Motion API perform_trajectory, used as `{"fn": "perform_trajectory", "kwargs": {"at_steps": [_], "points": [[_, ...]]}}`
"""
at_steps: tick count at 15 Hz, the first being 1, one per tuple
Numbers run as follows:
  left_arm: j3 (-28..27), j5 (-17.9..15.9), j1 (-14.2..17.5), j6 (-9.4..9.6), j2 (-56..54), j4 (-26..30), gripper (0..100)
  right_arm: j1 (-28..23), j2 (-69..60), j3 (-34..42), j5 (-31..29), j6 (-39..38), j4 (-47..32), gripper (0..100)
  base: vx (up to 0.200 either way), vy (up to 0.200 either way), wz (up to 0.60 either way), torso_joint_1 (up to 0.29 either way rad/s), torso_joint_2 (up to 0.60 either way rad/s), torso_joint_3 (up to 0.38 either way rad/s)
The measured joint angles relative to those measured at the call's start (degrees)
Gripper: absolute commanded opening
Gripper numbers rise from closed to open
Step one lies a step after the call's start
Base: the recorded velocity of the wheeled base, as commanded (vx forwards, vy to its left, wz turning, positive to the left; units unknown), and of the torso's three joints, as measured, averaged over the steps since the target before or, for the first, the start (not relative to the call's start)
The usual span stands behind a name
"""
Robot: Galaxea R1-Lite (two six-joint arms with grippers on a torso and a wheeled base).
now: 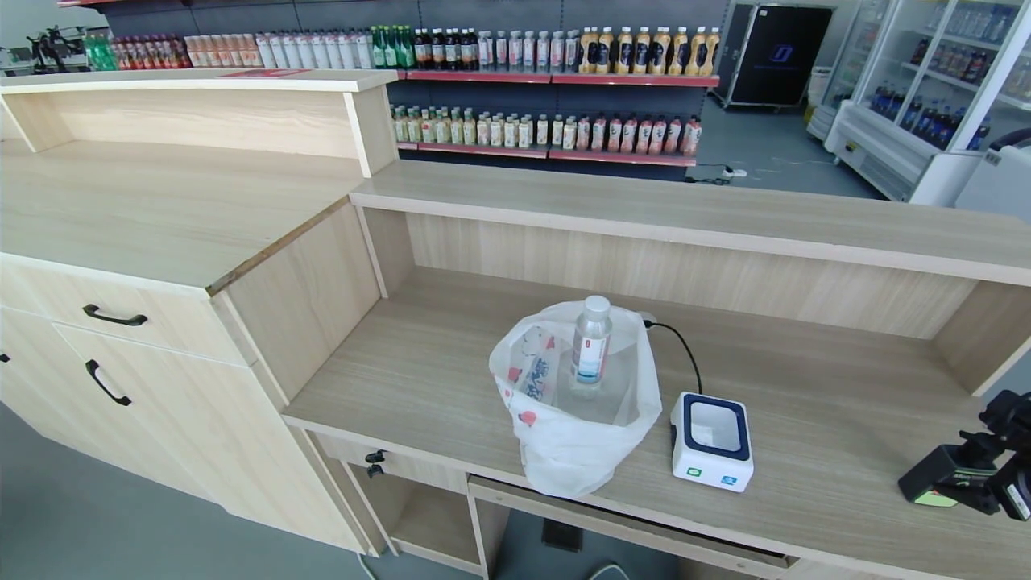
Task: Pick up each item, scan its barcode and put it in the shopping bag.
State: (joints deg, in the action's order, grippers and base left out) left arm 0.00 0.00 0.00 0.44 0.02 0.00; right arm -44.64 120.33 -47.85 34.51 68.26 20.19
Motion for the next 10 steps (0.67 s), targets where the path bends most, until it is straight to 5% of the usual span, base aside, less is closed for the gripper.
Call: {"fn": "perform_trajectory", "kwargs": {"at_steps": [4, 5, 10], "points": [[0.00, 0.00, 0.00, 0.00, 0.00, 0.00, 100, 1.38, 1.50, -1.12, 0.02, -0.22, -0.05, 100, 0.000, 0.000, 0.00, 0.000, 0.00, 0.000], [0.00, 0.00, 0.00, -0.01, 0.00, 0.00, 100, 1.84, 1.83, -1.46, 0.00, -0.27, -0.07, 0, 0.000, 0.000, 0.00, 0.000, 0.00, 0.000], [0.00, 0.00, 0.00, 0.00, 0.00, 0.00, 100, 4.22, 3.06, -2.47, 0.05, -0.27, 0.04, 0, 0.000, 0.000, 0.00, 0.000, 0.00, 0.000]]}}
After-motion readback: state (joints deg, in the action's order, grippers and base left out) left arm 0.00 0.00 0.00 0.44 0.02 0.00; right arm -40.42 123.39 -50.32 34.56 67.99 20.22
